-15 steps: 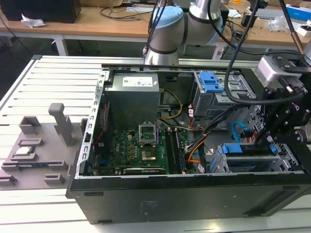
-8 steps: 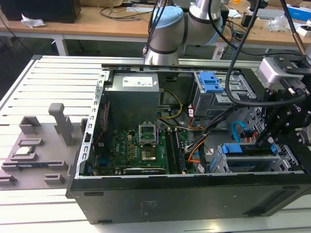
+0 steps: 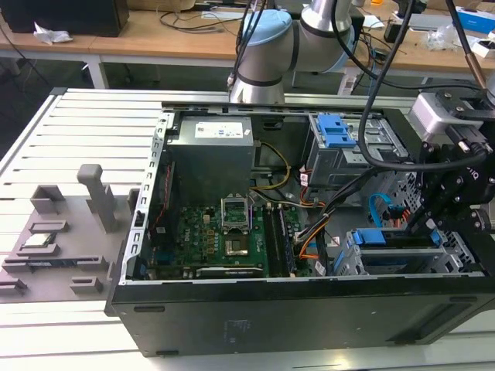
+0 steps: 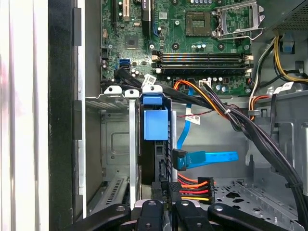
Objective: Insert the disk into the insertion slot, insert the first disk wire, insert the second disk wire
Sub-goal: 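Insert the first disk wire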
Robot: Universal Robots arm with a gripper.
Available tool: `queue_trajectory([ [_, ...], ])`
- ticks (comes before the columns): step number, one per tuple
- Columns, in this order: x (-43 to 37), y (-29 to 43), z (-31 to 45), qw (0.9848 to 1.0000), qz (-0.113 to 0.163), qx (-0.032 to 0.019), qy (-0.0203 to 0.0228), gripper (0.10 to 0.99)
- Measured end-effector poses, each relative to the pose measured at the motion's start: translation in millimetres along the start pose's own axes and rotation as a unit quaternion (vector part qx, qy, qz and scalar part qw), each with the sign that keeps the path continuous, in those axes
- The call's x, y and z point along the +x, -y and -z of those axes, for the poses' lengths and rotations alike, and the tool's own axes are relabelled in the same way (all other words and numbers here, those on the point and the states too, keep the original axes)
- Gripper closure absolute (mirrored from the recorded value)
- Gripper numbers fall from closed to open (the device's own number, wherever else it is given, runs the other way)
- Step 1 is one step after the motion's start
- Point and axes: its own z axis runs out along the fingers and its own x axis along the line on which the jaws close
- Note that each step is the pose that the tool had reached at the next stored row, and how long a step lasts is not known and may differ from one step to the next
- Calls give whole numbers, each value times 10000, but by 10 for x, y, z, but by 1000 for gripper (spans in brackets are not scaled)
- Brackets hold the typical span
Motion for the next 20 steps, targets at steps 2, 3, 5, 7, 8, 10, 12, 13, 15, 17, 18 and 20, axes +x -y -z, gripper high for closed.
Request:
queue_trajectory([
  [2, 0, 0, -3, 10000, 0, -1, 3, 922],
  [3, 0, 2, -1, 10000, 1, -1, 0, 922],
  [5, 0, 5, -1, 10000, 0, 0, -2, 922],
  [7, 0, 9, -11, 10000, 0, 0, 0, 922],
  [8, 1, 10, -13, 10000, 0, 0, -1, 922],
  [10, 0, 11, -17, 10000, 1, -1, -1, 922],
  [12, 0, 11, -22, 10000, 1, -1, -2, 922],
  [13, 0, 11, -22, 10000, 0, 0, -2, 922],
  [15, 1, 12, -22, 10000, 1, 0, -3, 922],
  [17, 1, 12, -22, 10000, 0, 0, -5, 910],
  [18, 1, 12, -23, 10000, 0, 0, -5, 910],
  [20, 0, 11, -16, 10000, 0, 0, -6, 843],
])
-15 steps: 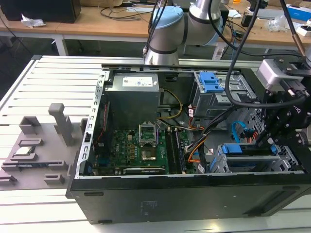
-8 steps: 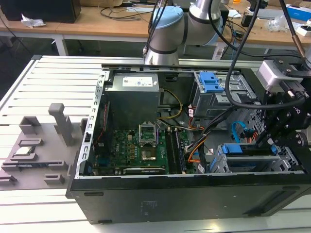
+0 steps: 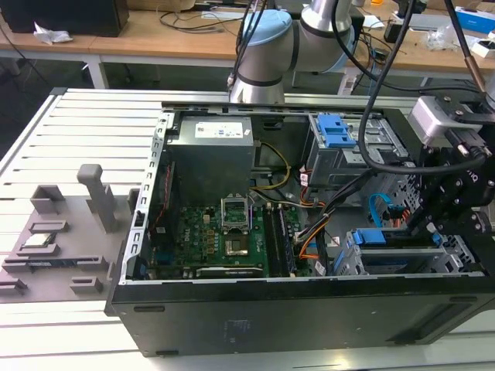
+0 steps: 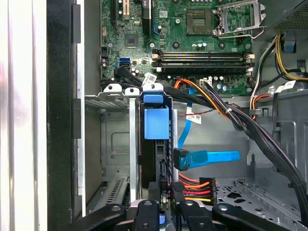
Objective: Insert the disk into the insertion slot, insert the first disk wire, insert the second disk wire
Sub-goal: 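Insert the first disk wire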
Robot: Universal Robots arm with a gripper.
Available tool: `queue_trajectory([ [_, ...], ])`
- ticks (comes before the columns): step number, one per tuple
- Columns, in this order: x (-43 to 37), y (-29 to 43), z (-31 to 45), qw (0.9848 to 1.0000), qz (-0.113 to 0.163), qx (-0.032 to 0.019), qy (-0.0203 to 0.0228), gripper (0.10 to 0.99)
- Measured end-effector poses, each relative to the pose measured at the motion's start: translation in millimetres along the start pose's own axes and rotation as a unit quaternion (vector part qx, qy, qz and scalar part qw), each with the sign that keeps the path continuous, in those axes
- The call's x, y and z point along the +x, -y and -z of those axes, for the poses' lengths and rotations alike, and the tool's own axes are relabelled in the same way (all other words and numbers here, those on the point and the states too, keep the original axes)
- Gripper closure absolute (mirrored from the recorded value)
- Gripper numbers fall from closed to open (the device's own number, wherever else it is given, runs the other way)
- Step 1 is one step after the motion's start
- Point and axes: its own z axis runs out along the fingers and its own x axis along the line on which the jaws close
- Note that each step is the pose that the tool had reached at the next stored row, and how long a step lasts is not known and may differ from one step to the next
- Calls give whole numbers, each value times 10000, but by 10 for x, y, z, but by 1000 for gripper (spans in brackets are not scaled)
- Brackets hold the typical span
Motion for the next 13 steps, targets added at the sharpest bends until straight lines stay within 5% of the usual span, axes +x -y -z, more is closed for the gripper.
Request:
queue_trajectory([
  [6, -44, -13, 291, 10000, 0, 0, -2, 843],
  [9, -109, -23, 490, 10000, 0, 0, -8, 980],
  [13, -108, -23, 500, 10000, 0, 0, -7, 980],
])
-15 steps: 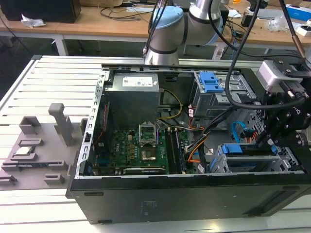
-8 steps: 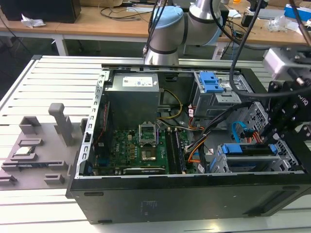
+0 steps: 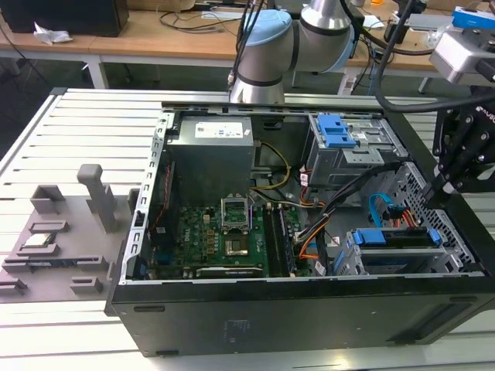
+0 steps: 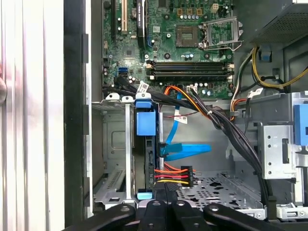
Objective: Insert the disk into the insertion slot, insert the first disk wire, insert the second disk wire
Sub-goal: 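Insert the first disk wire, then insert the second disk wire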
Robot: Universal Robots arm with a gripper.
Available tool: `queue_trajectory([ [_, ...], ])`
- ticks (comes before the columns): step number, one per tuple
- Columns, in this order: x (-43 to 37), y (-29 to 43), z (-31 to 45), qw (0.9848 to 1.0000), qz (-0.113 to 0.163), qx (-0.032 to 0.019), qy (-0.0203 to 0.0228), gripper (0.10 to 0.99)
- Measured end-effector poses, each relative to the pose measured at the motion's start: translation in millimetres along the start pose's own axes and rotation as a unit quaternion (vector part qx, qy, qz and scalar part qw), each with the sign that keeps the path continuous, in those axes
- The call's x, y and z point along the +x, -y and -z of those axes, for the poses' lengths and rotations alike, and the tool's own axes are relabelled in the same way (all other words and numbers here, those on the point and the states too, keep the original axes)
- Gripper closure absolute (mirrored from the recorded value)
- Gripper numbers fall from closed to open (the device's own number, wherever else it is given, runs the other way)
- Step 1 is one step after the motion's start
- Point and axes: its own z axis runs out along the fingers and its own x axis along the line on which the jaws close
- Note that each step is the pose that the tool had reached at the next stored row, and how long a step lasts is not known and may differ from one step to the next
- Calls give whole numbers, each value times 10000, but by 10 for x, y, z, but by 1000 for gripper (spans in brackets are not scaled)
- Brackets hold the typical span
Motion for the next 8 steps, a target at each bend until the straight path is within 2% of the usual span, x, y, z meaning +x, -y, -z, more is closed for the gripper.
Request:
queue_trajectory([
  [6, 0, 0, 2, 10000, 0, 0, 0, 973],
  [8, 0, 0, 3, 10000, 0, 0, 0, 851],
])
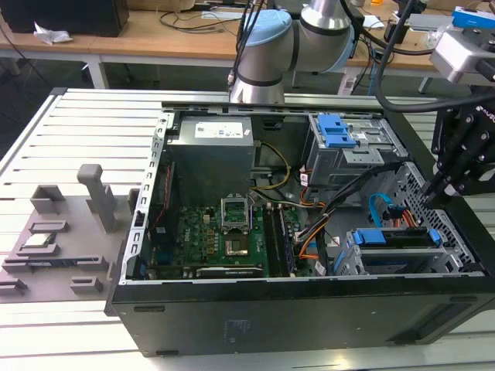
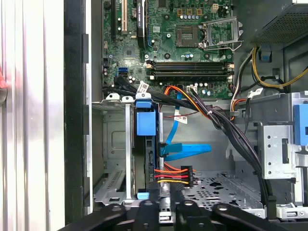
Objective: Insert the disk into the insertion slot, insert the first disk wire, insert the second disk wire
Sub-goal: 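Insert the second disk wire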
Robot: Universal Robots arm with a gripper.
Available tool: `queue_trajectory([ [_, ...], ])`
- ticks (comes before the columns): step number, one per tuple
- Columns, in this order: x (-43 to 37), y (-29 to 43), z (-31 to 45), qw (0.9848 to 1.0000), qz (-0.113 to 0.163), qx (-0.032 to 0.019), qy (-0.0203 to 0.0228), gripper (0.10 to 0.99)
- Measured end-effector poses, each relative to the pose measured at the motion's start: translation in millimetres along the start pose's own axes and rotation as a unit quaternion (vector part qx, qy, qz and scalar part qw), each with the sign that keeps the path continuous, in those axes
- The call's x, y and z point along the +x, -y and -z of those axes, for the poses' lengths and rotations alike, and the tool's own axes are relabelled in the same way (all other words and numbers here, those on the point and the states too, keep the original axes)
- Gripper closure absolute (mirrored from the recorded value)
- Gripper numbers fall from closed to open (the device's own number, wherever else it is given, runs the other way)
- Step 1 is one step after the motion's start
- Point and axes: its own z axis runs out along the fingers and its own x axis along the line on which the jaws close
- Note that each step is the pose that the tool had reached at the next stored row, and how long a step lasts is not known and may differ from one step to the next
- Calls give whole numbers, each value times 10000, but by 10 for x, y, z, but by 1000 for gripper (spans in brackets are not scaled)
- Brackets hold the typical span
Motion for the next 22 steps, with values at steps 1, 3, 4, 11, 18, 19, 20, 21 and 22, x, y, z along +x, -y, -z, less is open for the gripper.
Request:
queue_trajectory([
  [1, 0, 0, 0, 10000, 0, 0, 0, 784],
  [3, 0, -1, 0, 10000, 0, 0, 0, 784],
  [4, 1, -6, -6, 10000, 0, 0, -1, 784],
  [11, 7, -312, -188, 10000, -1, 0, -2, 784],
  [18, 9, -372, -254, 10000, 0, 0, -3, 784],
  [19, 9, -372, -255, 10000, 0, 0, -3, 784],
  [20, 9, -372, -255, 10000, 0, 0, -3, 796],
  [21, 9, -372, -255, 10000, 0, 0, -2, 867],
  [22, 9, -372, -256, 10000, 0, 0, -2, 925],
])
